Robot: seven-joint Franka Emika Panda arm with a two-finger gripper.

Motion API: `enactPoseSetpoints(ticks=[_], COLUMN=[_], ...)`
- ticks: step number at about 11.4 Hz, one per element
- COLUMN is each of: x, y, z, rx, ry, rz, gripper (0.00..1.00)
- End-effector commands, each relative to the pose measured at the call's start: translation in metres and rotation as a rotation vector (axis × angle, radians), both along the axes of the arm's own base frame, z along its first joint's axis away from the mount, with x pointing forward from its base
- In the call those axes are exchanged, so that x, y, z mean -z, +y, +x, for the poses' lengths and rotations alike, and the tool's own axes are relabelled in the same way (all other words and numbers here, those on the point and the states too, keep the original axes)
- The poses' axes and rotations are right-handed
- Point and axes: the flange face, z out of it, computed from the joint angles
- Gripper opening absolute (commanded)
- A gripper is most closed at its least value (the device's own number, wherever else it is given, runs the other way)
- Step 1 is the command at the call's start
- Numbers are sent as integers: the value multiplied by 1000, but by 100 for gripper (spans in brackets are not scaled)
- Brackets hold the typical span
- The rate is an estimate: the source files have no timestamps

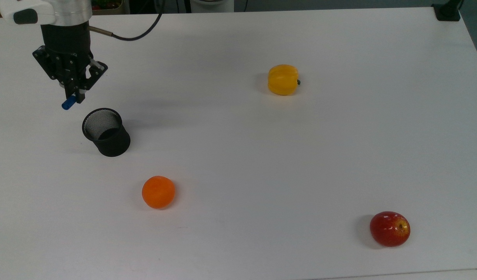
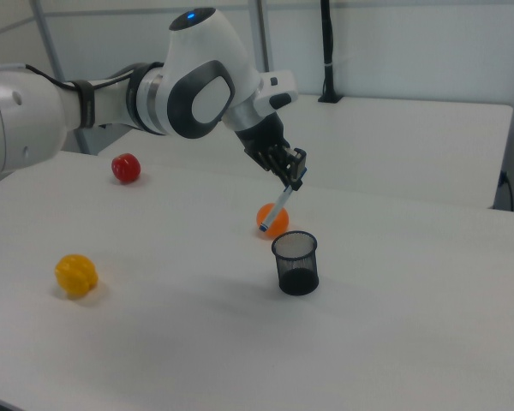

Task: Place marker
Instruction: 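Lift the marker and carry it over the black mesh pen cup, then lower the marker into the pen cup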

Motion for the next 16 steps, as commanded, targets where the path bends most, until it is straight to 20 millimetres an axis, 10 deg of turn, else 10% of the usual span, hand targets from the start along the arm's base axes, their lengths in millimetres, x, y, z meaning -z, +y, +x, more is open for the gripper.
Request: enactPoseSetpoints(ticks=[1, 8, 14, 15, 16], x=[24, 85, 95, 97, 97], y=[0, -1, 3, 4, 4], z=[12, 32, 31, 31, 31], rx=[69, 37, 50, 49, 53], ry=[-92, -126, -113, -108, -109], rz=[-34, -47, -34, -34, -32], gripper=[13, 14, 20, 28, 63])
